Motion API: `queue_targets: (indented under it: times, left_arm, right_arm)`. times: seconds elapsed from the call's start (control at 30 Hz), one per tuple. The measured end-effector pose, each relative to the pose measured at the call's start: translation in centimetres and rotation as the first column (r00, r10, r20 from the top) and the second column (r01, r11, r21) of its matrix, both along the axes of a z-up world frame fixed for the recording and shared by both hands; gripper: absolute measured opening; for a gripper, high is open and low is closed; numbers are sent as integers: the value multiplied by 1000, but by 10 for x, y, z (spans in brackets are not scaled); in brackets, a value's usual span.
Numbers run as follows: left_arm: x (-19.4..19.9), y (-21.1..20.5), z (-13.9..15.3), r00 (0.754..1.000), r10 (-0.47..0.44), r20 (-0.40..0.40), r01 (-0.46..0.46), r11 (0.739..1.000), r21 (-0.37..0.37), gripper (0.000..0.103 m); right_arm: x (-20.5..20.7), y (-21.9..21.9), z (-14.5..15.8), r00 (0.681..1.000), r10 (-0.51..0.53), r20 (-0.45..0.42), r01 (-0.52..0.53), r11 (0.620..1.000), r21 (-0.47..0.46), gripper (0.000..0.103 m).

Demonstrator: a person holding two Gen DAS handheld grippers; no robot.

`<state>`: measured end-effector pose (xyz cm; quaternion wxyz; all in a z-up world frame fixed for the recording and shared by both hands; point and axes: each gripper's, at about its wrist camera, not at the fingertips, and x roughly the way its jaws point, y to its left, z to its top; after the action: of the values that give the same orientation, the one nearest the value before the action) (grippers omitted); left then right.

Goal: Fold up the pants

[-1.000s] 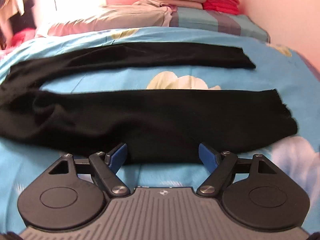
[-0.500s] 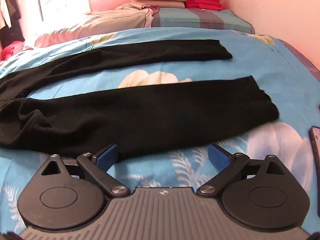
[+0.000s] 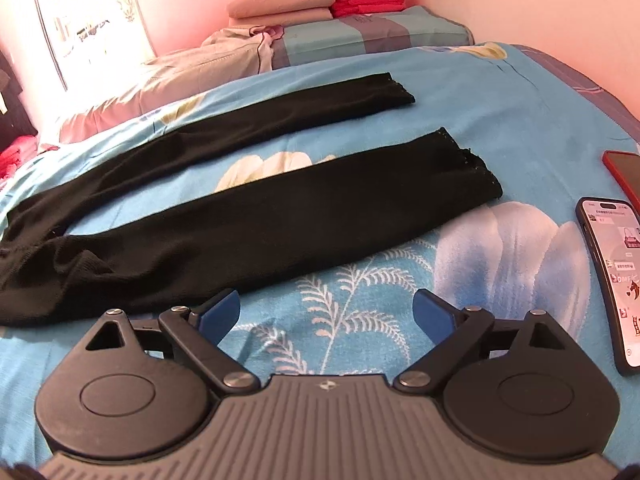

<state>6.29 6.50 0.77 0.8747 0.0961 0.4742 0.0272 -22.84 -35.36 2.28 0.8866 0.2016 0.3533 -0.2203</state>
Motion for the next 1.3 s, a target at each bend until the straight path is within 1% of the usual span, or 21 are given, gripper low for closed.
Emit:
queue_targets:
  times: [0.1, 0.27, 0.33, 0.4, 0.43, 0.47, 0.5, 0.57, 0.63, 0.67, 0.73, 0.77, 0.83, 0.87, 0.97, 1.0, 1.07, 1.17, 1.23, 1.27, 1.3]
  left_arm:
    - [-8, 2, 9, 1000, -2, 5, 2, 1000, -21, 103]
    - [-25, 5, 27, 999, -12, 34, 13, 999, -47, 103]
    - [-32, 10, 35, 999, -6, 41, 10, 996, -88, 103]
    - [-38, 18, 42, 999, -16, 31, 21, 985, -171, 103]
    - [-41, 24, 44, 1000, -20, 20, 24, 974, -226, 103]
    - [-44, 33, 46, 1000, -22, 0, 20, 954, -299, 103]
    - [-46, 41, 47, 999, -21, -24, 11, 929, -369, 103]
    - [-52, 57, 45, 998, -25, -64, -9, 874, -486, 103]
    - [-55, 62, 39, 993, -45, -107, -20, 841, -541, 103]
    - [-55, 63, 34, 990, -57, -126, -25, 823, -567, 103]
    - [-49, 63, 25, 985, -72, -156, -39, 790, -612, 103]
    - [-44, 63, 18, 982, -67, -177, -61, 772, -633, 103]
    - [-33, 64, 6, 977, -49, -206, -106, 730, -675, 103]
    - [-31, 64, 6, 980, -33, -194, -114, 712, -693, 103]
    - [-23, 62, 4, 985, -23, -172, -109, 687, -718, 103]
    - [-21, 61, 2, 986, -22, -166, -107, 680, -725, 103]
    - [-18, 61, 0, 988, -18, -156, -105, 662, -742, 103]
    - [-14, 63, -4, 990, 0, -141, -109, 638, -762, 103]
    - [-12, 69, -6, 991, 15, -129, -110, 626, -772, 103]
    - [-10, 70, -8, 992, 26, -124, -113, 629, -769, 103]
    - [-9, 72, -10, 992, 39, -120, -117, 632, -766, 103]
  right_arm:
    - [2, 1, 2, 1000, 9, 19, -9, 1000, 19, 93]
    - [8, 4, 4, 999, 25, 26, -26, 999, 24, 92]
    - [10, 4, 4, 999, 29, 29, -30, 999, 33, 91]
    - [12, 2, 4, 999, 31, 29, -33, 998, 45, 87]
    - [12, 2, 4, 999, 33, 30, -35, 998, 50, 86]
    - [11, 2, 5, 999, 35, 36, -37, 998, 58, 82]
    - [9, 2, 7, 999, 34, 43, -37, 997, 65, 76]
    - [3, -2, 10, 997, 29, 65, -35, 995, 92, 70]
    - [-3, -10, 12, 995, 9, 104, -25, 987, 161, 68]
    - [-6, -17, 11, 992, -12, 129, -17, 975, 223, 68]
    - [-10, -30, 8, 984, -63, 168, 3, 943, 334, 66]
    - [-11, -36, 6, 979, -93, 181, 17, 923, 384, 66]
    - [-11, -47, 1, 972, -148, 184, 48, 888, 458, 66]
    - [-11, -50, -2, 970, -168, 176, 66, 879, 473, 66]
    - [-5, -58, -9, 969, -202, 141, 111, 868, 484, 66]
    - [-3, -60, -12, 967, -211, 143, 115, 863, 493, 64]
    - [0, -66, -16, 959, -232, 161, 120, 851, 511, 63]
    - [9, -71, -20, 956, -250, 154, 137, 845, 517, 55]
    - [12, -72, -21, 958, -243, 155, 135, 853, 505, 51]
    - [13, -73, -21, 960, -239, 149, 138, 861, 490, 41]
    - [14, -74, -22, 962, -236, 134, 148, 870, 471, 22]
